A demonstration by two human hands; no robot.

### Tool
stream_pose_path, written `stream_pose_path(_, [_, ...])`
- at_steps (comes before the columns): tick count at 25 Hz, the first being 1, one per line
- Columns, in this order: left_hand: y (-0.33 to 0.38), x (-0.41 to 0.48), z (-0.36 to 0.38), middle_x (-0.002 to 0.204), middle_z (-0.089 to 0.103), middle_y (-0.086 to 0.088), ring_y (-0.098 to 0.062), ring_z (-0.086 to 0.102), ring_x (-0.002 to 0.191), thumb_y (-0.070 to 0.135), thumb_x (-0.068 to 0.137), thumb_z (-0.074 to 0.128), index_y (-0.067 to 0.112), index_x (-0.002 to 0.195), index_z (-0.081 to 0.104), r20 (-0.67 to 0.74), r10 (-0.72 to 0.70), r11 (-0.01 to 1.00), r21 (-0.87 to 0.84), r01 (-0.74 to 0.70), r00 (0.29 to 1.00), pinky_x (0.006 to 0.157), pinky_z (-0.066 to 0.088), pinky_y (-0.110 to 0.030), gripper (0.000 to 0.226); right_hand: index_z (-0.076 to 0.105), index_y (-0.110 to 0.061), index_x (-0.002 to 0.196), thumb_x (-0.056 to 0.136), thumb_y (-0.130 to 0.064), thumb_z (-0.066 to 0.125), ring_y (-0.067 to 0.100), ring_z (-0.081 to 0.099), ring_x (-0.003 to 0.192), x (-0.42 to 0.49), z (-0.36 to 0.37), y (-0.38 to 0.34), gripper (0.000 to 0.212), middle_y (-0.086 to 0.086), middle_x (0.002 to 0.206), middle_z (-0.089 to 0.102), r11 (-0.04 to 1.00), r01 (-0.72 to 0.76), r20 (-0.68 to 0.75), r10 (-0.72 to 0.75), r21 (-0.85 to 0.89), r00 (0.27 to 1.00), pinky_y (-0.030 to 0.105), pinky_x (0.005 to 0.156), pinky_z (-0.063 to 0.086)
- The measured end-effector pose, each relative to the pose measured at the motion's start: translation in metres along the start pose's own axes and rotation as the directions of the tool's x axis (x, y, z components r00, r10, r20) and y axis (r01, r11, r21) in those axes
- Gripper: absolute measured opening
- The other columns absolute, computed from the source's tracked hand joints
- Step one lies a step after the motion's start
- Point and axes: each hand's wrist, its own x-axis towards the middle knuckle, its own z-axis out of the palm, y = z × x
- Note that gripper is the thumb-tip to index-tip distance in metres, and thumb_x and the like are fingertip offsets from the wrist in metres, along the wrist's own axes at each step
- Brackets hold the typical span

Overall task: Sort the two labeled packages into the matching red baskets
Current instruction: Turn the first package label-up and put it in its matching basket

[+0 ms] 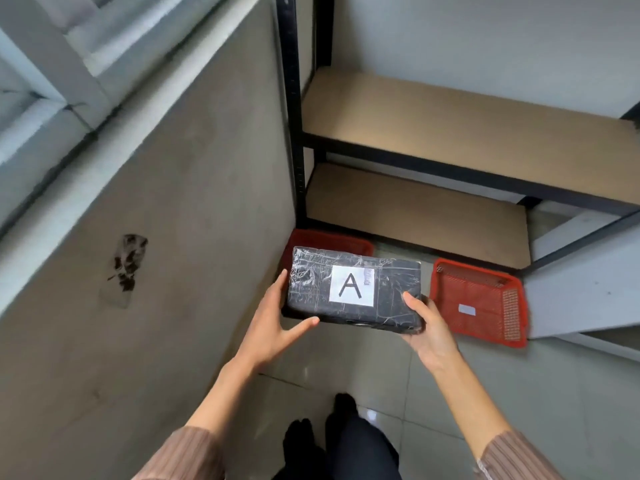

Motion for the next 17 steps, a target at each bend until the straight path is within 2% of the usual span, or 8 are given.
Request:
stream_pose_path(3, [-0.074,0.045,0.030,0.151,0.028,0.001,-0.006,0.025,0.137,0.053,0.073,0.066,0.017,0.144,0.020,0.005,0.004,0.999,0.040,-0.004,1.000,0.112,0.018,-0.019,0.091,0.053,-0.013,0.126,0.045,-0.035,0.085,0.025,0.064,0.105,0.069,0.001,0.040,0.090,0.009,0.123,0.065,1.000,0.005,-0.063,-0.006,-0.012,0.998,0.033,0.069,0.057])
stream_pose_path(5, [-0.133,0.077,0.059,0.150,0.032,-0.002,-0.012,0.029,0.138,0.065,0.069,0.058,0.018,0.142,0.025,0.011,0.036,0.996,0.080,-0.037,0.999,0.116,0.023,-0.030,0.093,0.051,-0.013,0.127,0.049,-0.033,0.082,0.026,0.063,0.109,0.127,-0.004,0.071,0.087,0.011,0.126,0.063,1.000,0.017,-0.082,-0.018,-0.007,0.996,0.035,0.075,0.057])
stream_pose_path(7, [-0.178,0.103,0.082,0.151,0.029,-0.001,-0.014,0.027,0.139,0.060,0.070,0.057,0.020,0.143,0.024,0.006,0.019,0.996,0.092,-0.020,1.000,0.116,0.025,-0.034,0.090,0.050,-0.013,0.128,0.053,-0.031,0.080,0.027,0.062,0.111,0.172,-0.007,0.092,0.082,0.012,0.127,0.063,1.000,0.019,-0.097,-0.019,-0.006,0.995,0.038,0.082,0.055])
stream_pose_path(10, [-0.256,0.145,0.124,0.152,0.027,-0.004,-0.018,0.026,0.139,0.055,0.070,0.058,0.019,0.143,0.023,-0.032,0.018,0.993,0.115,-0.014,0.999,0.115,0.025,-0.035,0.089,0.051,-0.012,0.125,0.071,-0.021,0.072,0.027,0.061,0.111,0.263,-0.021,0.134,0.058,0.012,0.124,0.064,0.999,0.033,-0.098,-0.034,-0.007,0.995,0.038,0.082,0.054])
stream_pose_path(13, [-0.330,0.188,0.159,0.153,0.024,-0.009,-0.023,0.023,0.141,0.060,0.069,0.049,0.016,0.144,0.021,-0.026,0.074,0.970,0.234,-0.066,0.997,0.116,0.024,-0.040,0.091,0.056,-0.017,0.105,0.080,-0.017,0.066,0.024,0.065,0.098,0.350,-0.027,0.168,0.027,0.010,0.110,0.067,0.998,0.064,-0.083,-0.066,-0.020,0.994,0.033,0.066,0.058])
stream_pose_path(14, [-0.352,0.200,0.168,0.154,0.022,-0.010,-0.025,0.021,0.141,0.061,0.069,0.046,0.016,0.144,0.021,-0.018,0.094,0.957,0.277,-0.086,0.995,0.116,0.023,-0.042,0.091,0.056,-0.017,0.102,0.080,-0.017,0.066,0.023,0.065,0.093,0.376,-0.028,0.176,0.024,0.010,0.107,0.067,0.997,0.075,-0.078,-0.076,-0.018,0.994,0.031,0.060,0.059])
stream_pose_path(15, [-0.372,0.212,0.177,0.153,0.022,-0.013,-0.028,0.019,0.142,0.061,0.071,0.045,0.015,0.144,0.021,-0.014,0.124,0.937,0.329,-0.112,0.992,0.115,0.023,-0.045,0.090,0.057,-0.015,0.104,0.079,-0.017,0.067,0.024,0.065,0.093,0.402,-0.029,0.185,0.027,0.011,0.108,0.067,0.996,0.084,-0.067,-0.084,-0.010,0.994,0.031,0.059,0.060])
stream_pose_path(17, [-0.405,0.232,0.193,0.152,0.022,-0.018,-0.029,0.013,0.141,0.066,0.077,0.039,0.010,0.142,0.025,0.014,0.214,0.870,0.452,-0.197,0.977,0.113,0.020,-0.052,0.086,0.055,-0.005,0.119,0.073,-0.018,0.072,0.032,0.065,0.102,0.451,-0.030,0.199,0.051,0.017,0.117,0.065,0.994,0.106,-0.037,-0.106,-0.008,0.994,0.036,0.066,0.061])
